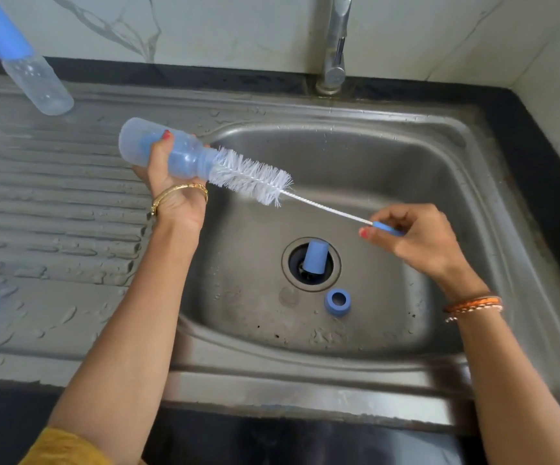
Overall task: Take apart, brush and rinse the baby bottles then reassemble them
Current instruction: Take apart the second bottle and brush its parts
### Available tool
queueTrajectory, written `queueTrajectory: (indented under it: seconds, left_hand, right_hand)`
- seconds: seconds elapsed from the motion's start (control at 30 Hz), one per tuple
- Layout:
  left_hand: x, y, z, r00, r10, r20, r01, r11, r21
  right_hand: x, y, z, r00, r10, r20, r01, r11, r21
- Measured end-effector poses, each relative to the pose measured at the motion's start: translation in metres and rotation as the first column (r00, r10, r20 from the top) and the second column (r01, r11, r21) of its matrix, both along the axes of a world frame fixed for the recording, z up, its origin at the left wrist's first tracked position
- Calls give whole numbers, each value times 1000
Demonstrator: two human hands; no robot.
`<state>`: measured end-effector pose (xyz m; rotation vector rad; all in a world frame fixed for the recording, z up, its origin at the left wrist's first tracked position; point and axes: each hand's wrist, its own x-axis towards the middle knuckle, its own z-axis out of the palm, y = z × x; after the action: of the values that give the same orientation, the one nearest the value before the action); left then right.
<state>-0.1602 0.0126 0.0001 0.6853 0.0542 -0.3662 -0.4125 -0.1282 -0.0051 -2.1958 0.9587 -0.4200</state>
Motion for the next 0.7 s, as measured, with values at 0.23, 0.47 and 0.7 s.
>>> queueTrajectory:
  seconds: [0.23,0.47,0.7]
  left_hand:
    - [-6,-6,-4,999,-48,-5,49,995,82]
    - [3,1,-8,993,-114,11,113,993,16]
    - [6,-5,-8,996,-82,-37,84,996,34]
  right_hand:
    - [-1,-2,-2,983,-160,87,180,778,-602]
    - [-4,1,5,1000,13,-13,-12,998,59]
    - [0,-1,-7,982,-5,189,103,853,-511]
